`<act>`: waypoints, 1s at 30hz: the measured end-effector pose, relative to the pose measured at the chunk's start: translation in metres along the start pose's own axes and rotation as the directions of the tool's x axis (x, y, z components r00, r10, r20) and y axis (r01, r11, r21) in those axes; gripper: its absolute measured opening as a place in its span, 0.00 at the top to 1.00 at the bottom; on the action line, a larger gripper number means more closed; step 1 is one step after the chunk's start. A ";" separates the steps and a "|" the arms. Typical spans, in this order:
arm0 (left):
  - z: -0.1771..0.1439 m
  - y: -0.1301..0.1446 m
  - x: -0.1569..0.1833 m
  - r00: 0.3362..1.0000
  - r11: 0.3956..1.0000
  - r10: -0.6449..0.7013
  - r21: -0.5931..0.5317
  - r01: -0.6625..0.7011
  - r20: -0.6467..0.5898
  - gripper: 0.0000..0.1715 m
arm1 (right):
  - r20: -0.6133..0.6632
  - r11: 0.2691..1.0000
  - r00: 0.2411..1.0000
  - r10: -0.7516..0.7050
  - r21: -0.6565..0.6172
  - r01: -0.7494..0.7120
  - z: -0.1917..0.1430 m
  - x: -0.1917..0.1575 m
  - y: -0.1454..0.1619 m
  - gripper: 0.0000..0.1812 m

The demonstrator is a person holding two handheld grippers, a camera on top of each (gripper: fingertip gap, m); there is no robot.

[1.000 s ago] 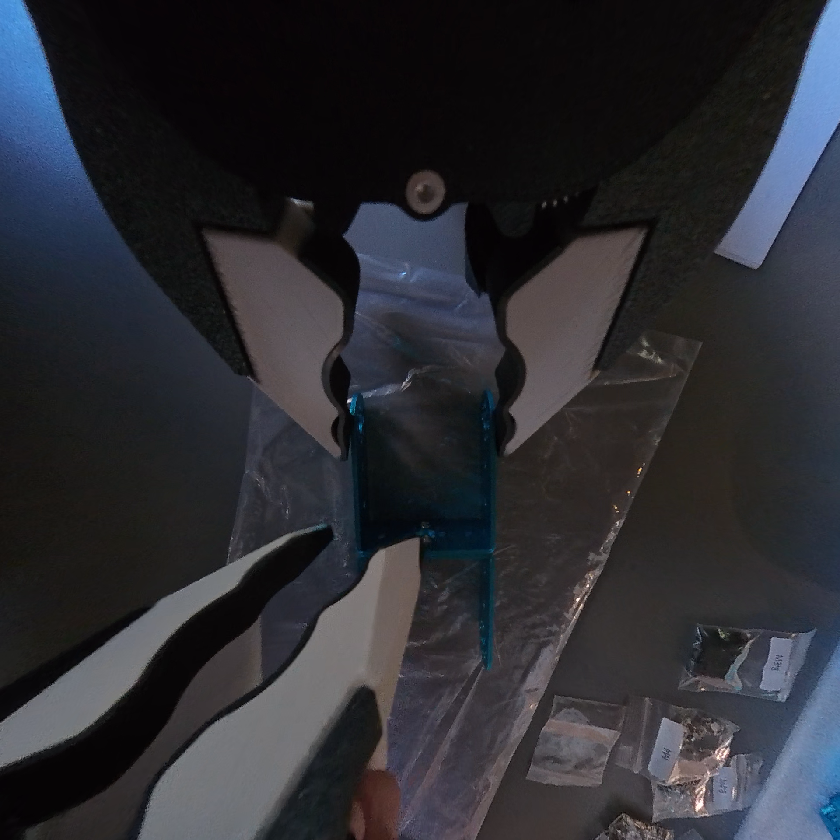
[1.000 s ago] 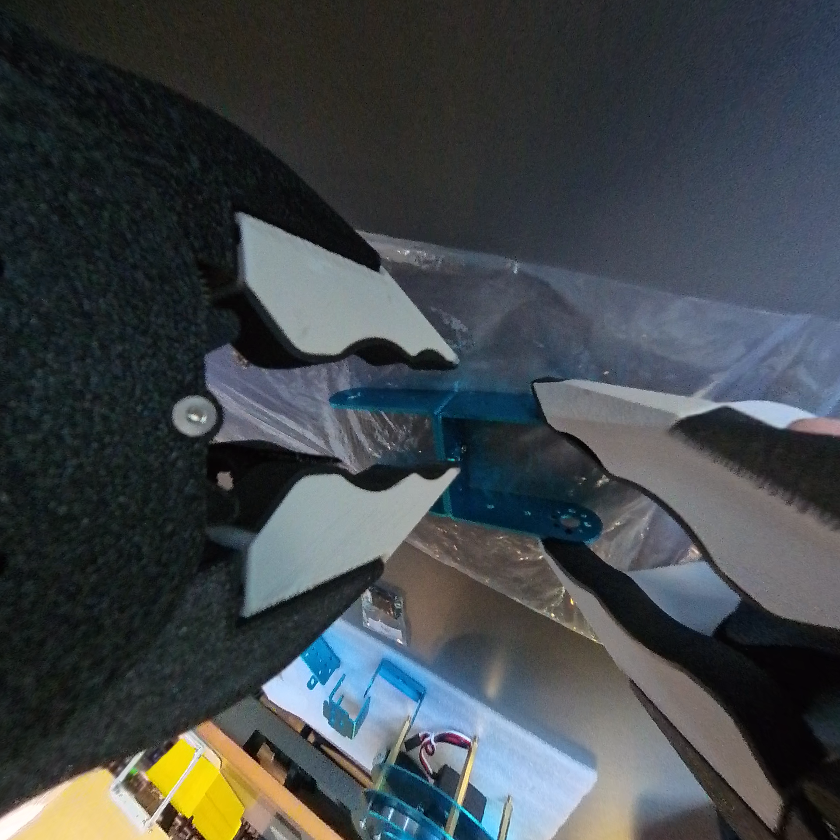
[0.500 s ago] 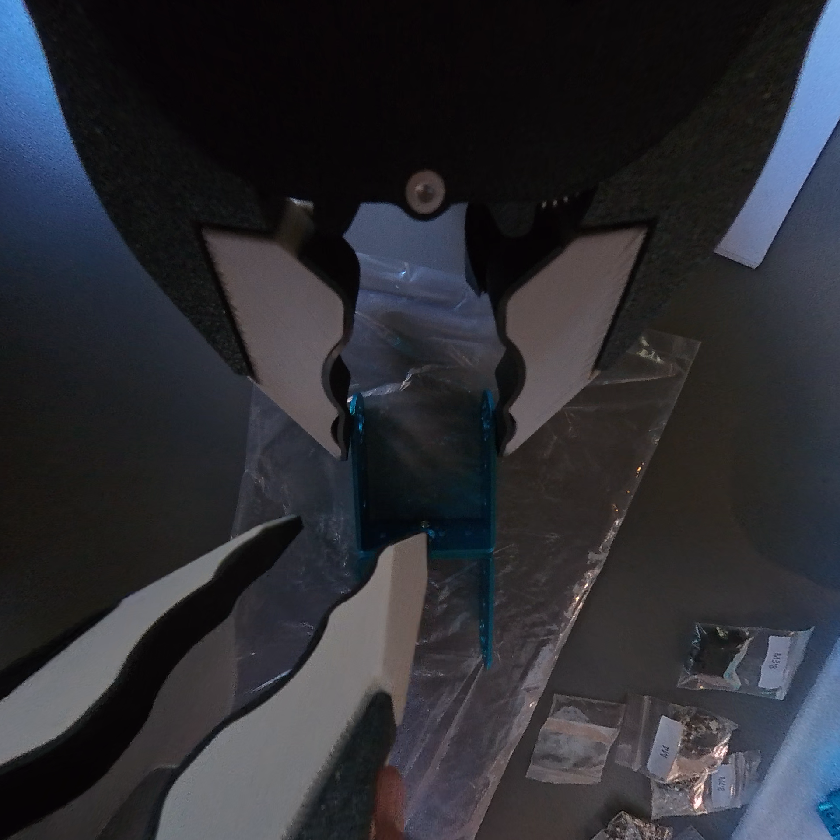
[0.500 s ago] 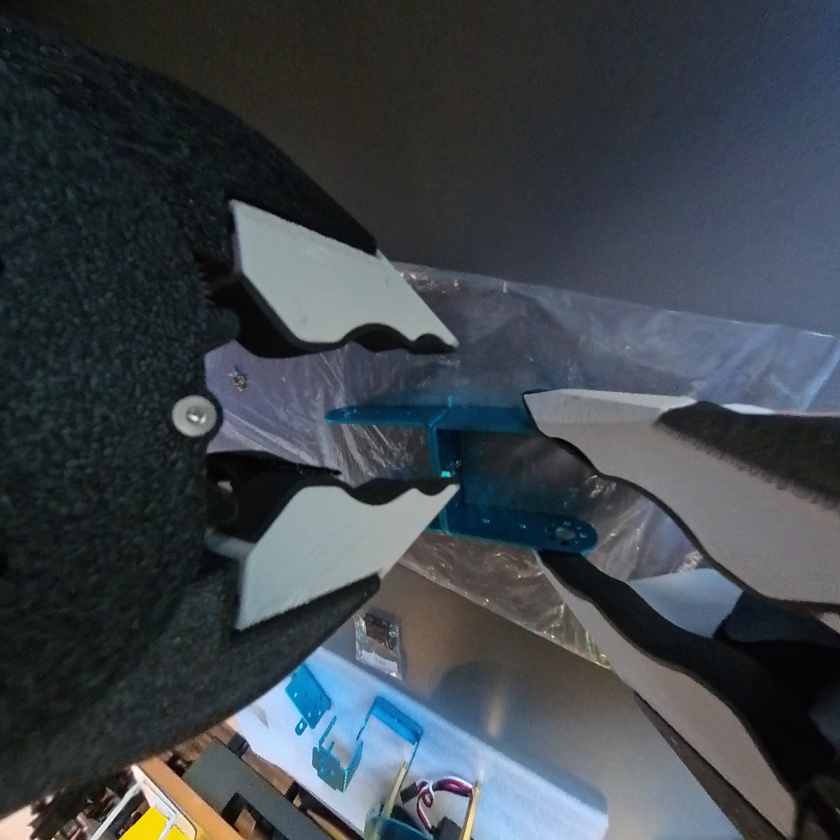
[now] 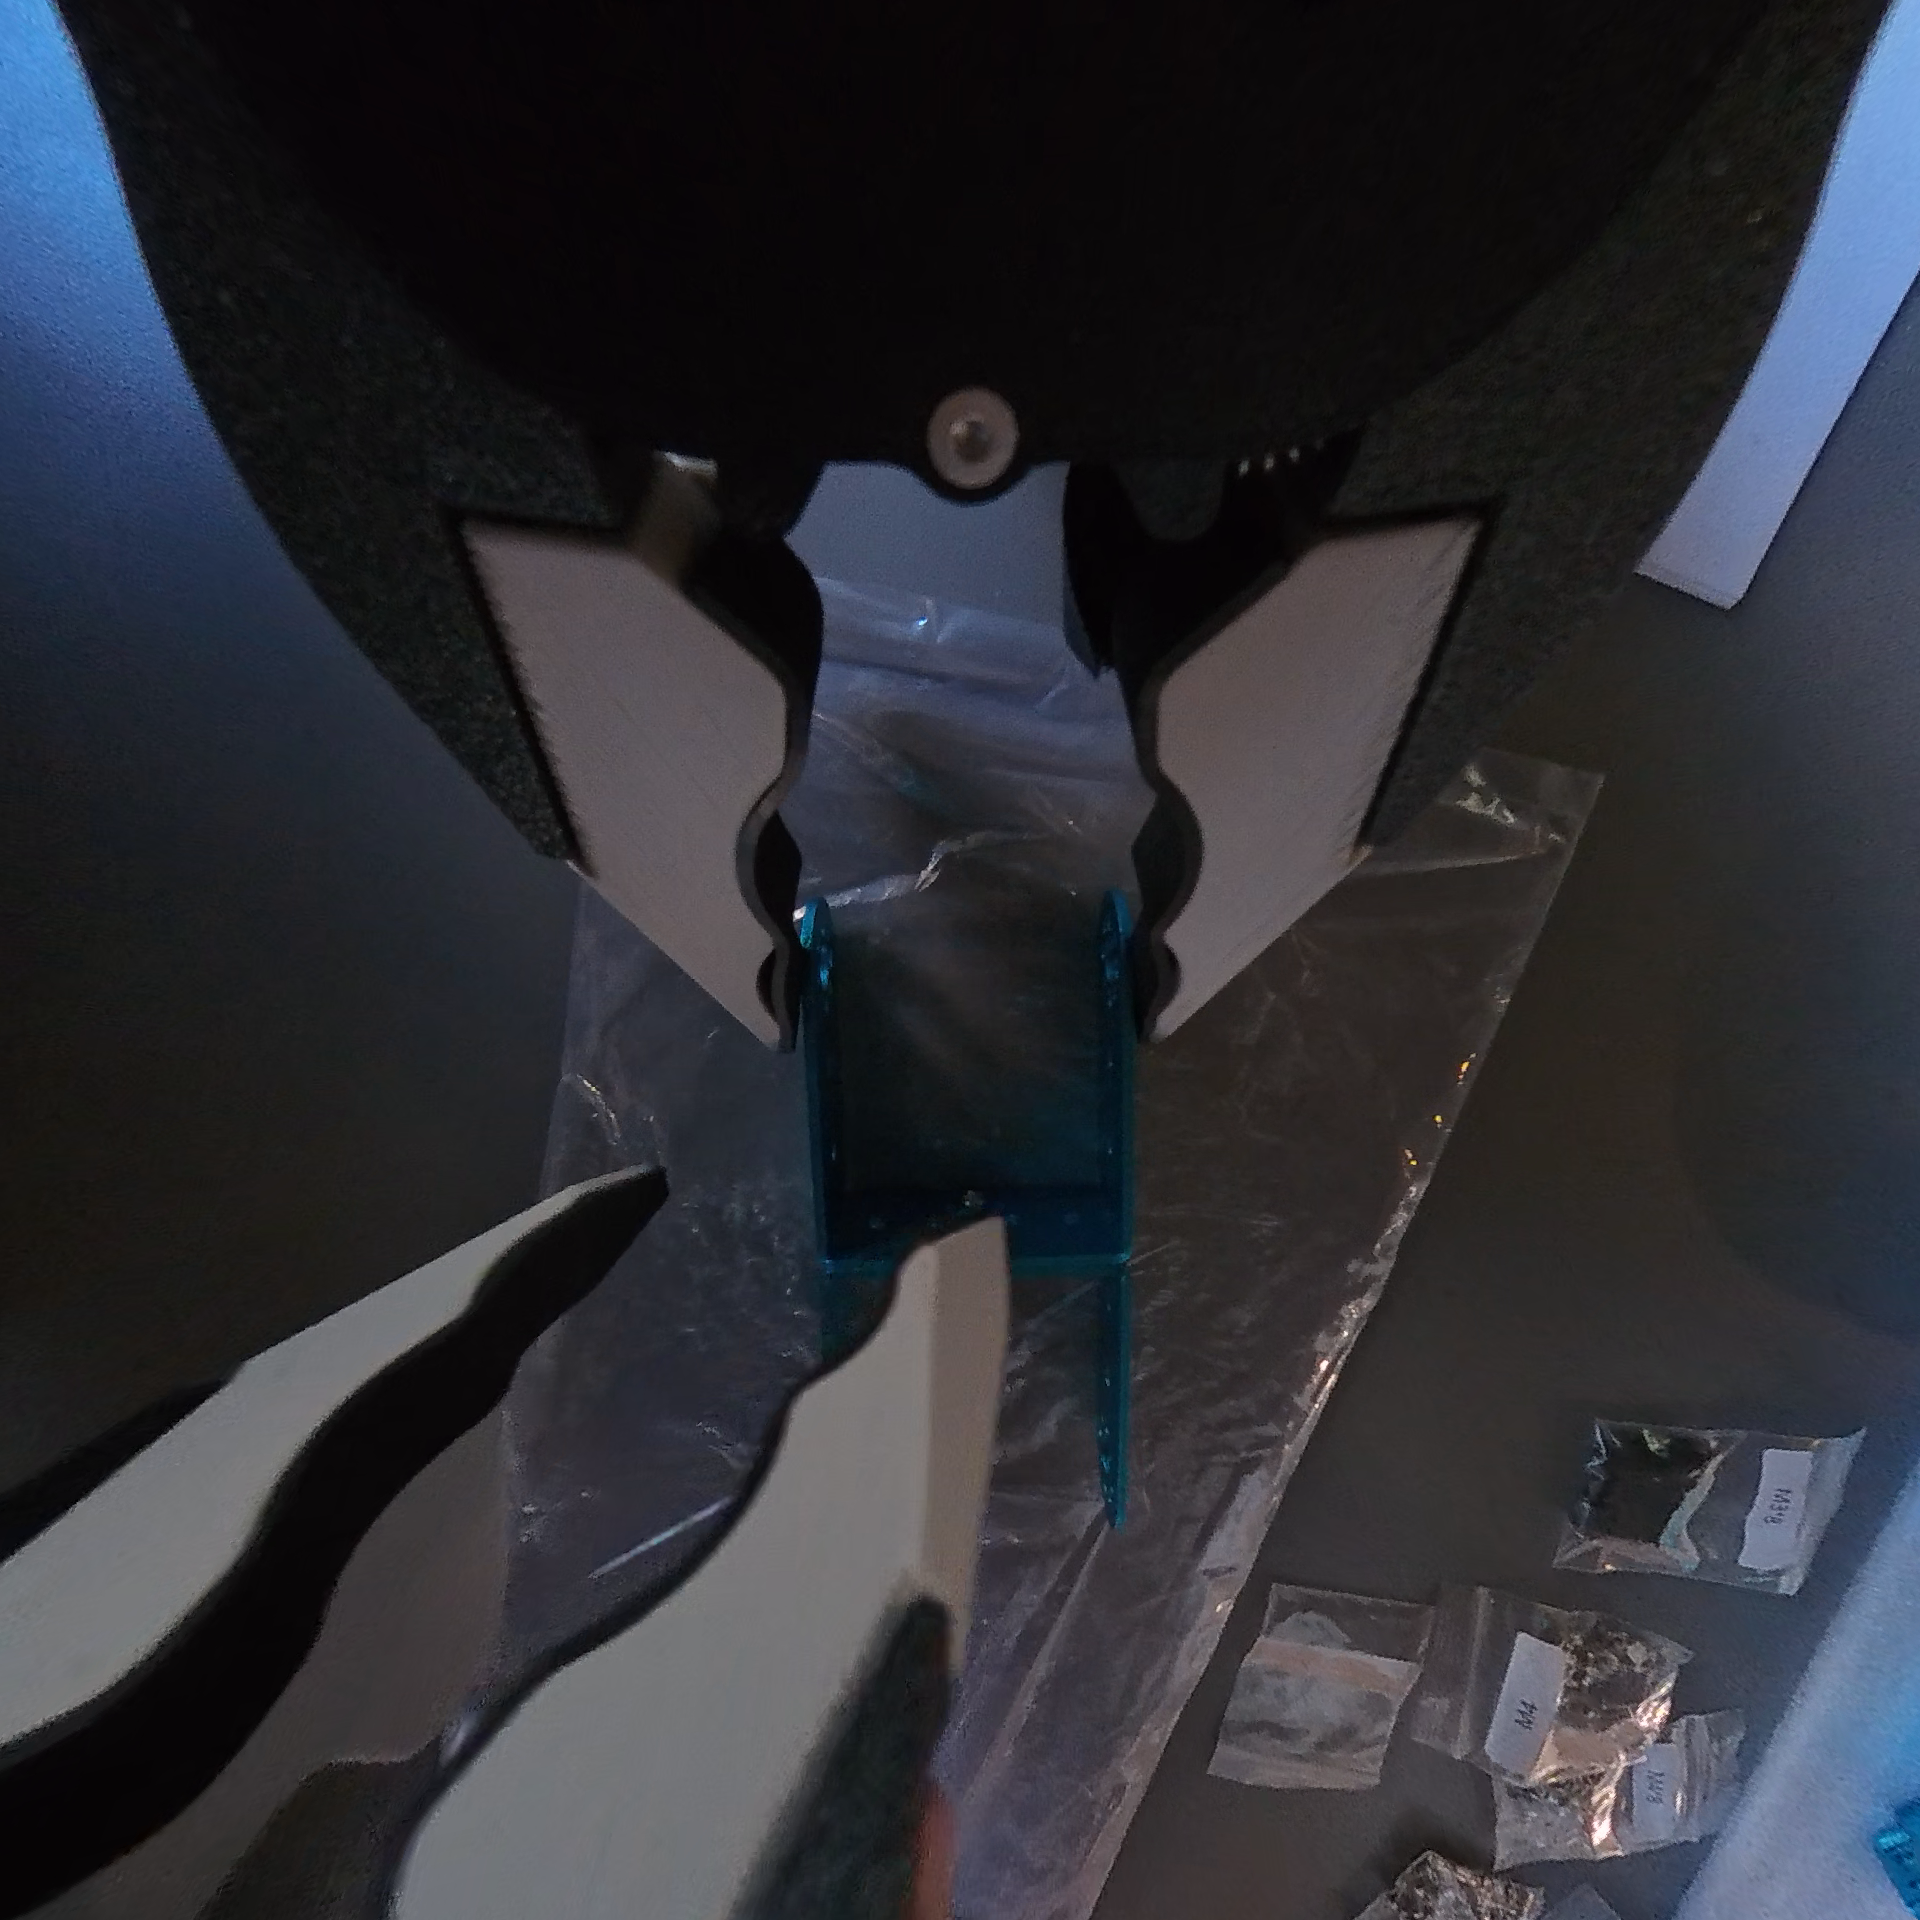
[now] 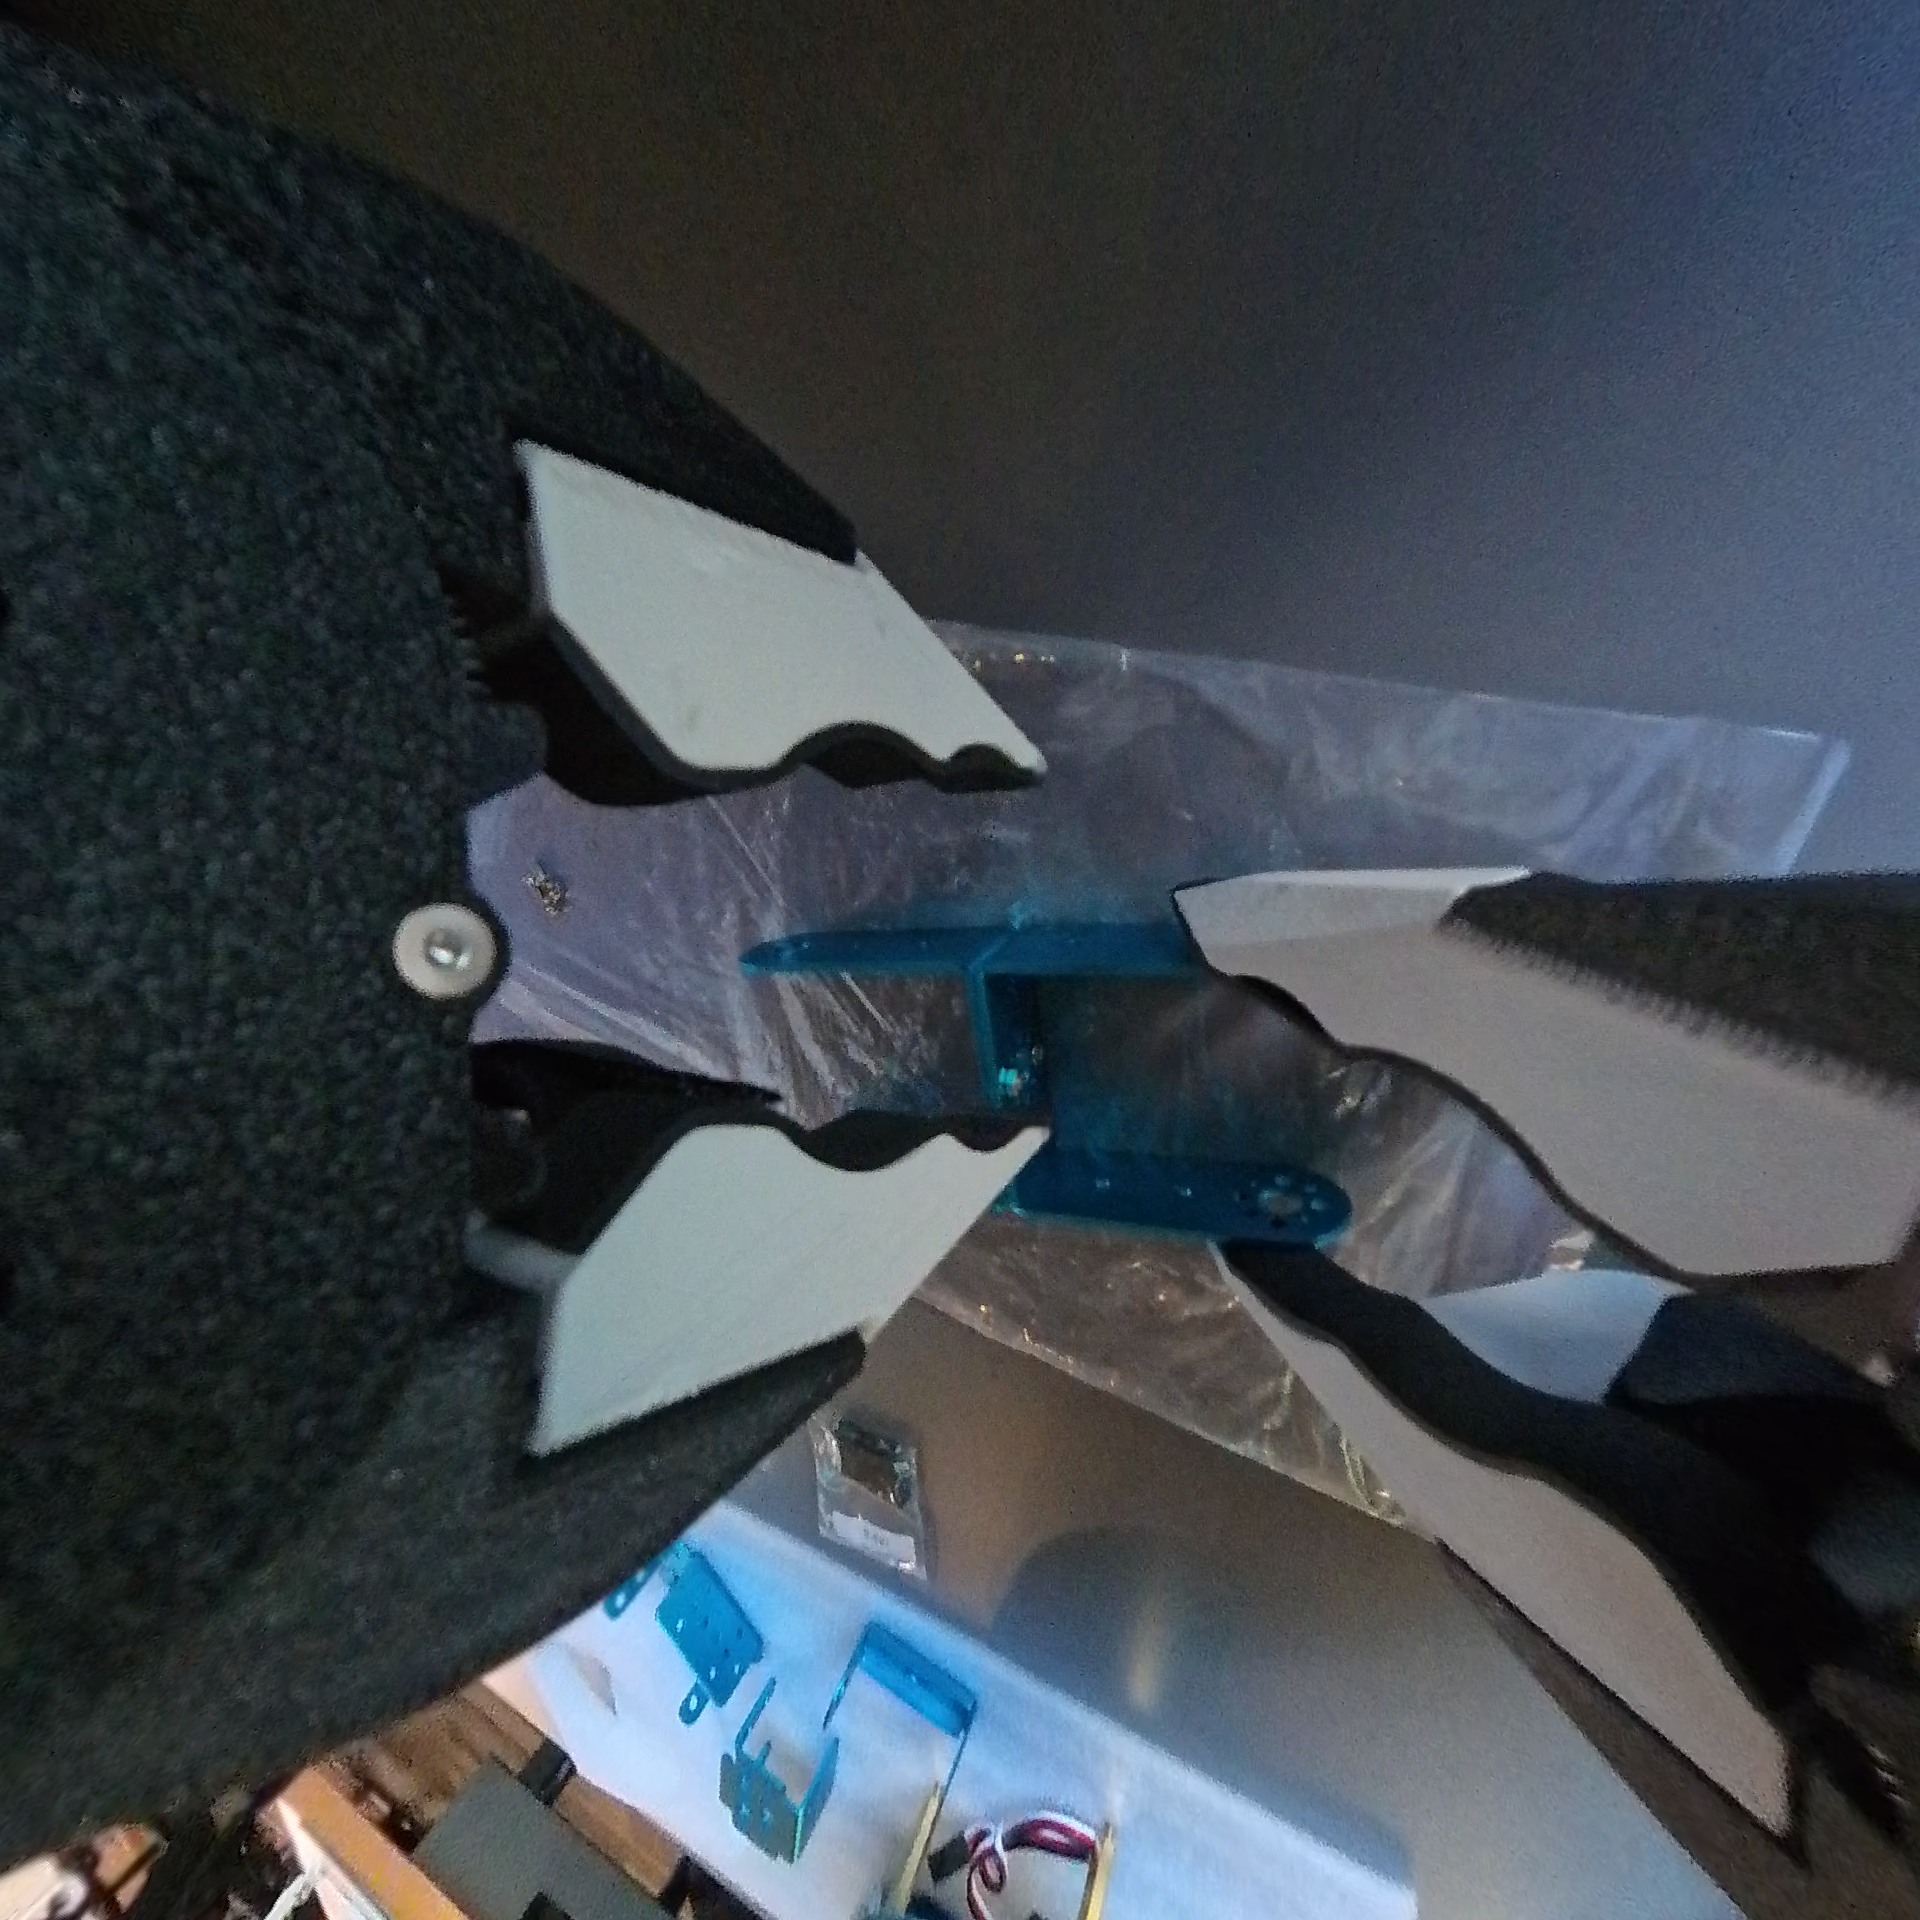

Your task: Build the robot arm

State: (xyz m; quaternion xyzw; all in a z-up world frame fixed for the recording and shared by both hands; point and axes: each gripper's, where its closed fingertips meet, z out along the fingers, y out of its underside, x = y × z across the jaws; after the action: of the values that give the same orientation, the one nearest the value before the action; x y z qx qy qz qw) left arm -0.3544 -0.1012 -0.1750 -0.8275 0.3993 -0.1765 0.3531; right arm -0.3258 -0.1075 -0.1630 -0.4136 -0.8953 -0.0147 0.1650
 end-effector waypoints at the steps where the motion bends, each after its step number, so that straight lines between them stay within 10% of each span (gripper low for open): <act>1: 0.000 0.000 0.000 1.000 1.000 0.000 0.000 0.000 0.000 0.63 | 0.002 1.000 1.000 0.012 -0.015 -0.012 0.003 0.002 0.003 0.64; 10: 0.001 0.000 0.001 1.000 1.000 -0.001 0.003 0.001 -0.005 0.63 | -0.076 0.998 0.996 -0.038 -0.055 0.034 0.010 0.013 0.009 0.82; 30: 0.001 -0.001 -0.001 1.000 1.000 -0.011 0.002 0.011 0.006 0.63 | -0.262 0.994 0.958 -0.113 -0.036 0.107 0.009 0.014 0.009 0.83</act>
State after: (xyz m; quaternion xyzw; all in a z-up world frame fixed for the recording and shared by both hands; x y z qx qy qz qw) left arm -0.3544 -0.0997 -0.1750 -0.8298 0.3936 -0.1762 0.3541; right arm -0.3303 -0.0897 -0.1679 -0.3592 -0.8868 -0.0881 0.2771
